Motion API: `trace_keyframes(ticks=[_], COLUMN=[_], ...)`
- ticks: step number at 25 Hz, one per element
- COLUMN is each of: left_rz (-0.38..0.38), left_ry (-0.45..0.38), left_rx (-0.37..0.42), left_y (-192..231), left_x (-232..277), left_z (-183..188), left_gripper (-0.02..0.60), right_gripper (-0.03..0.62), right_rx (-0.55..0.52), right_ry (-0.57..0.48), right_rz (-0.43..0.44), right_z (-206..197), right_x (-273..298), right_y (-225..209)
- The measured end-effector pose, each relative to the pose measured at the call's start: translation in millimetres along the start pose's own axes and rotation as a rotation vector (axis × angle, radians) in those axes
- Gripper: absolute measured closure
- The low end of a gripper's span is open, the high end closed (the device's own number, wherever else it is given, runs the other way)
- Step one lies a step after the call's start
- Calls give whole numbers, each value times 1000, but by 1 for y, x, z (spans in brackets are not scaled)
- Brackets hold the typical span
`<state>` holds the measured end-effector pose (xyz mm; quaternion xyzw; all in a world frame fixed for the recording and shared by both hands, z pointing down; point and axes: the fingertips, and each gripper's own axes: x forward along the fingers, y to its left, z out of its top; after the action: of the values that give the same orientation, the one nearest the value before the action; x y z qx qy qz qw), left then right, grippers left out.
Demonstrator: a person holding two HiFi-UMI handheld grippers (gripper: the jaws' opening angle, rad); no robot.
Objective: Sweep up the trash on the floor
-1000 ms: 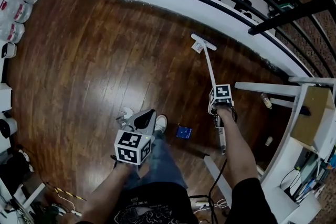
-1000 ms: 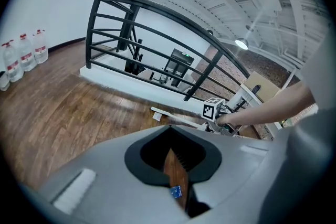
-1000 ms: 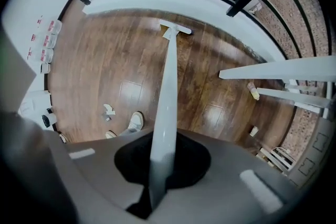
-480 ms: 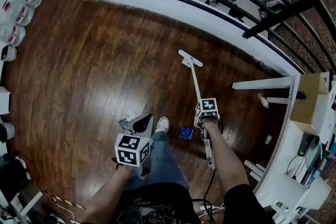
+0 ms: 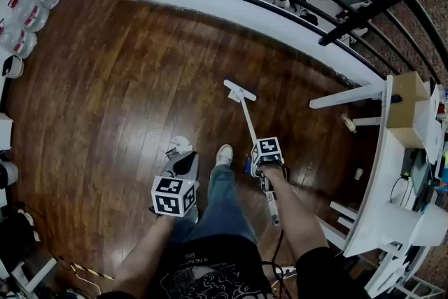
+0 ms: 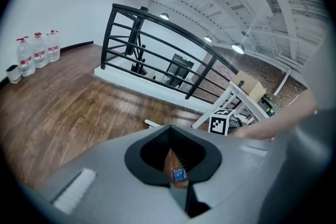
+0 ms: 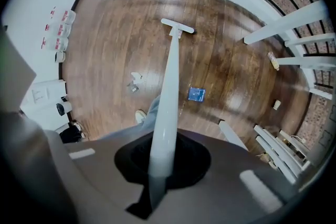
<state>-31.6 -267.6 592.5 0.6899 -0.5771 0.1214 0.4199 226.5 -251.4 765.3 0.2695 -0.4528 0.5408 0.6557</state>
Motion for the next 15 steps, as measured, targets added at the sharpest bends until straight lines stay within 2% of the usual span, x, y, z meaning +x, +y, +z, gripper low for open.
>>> trace_keyframes(ticks=[7, 15], left_rz=[-1, 23], left_ry=[-9, -7], left_rx=[6, -43], left_y=[21, 45], left_x=[-49, -103], left_z=[-37, -89], left_gripper=[577, 577], right_gripper=[594, 594], right_rx=[6, -22], right_ry=[10, 40], right_rz=[25, 35], right_z=[-61, -133], right_x=[30, 57], right_y=[49, 100])
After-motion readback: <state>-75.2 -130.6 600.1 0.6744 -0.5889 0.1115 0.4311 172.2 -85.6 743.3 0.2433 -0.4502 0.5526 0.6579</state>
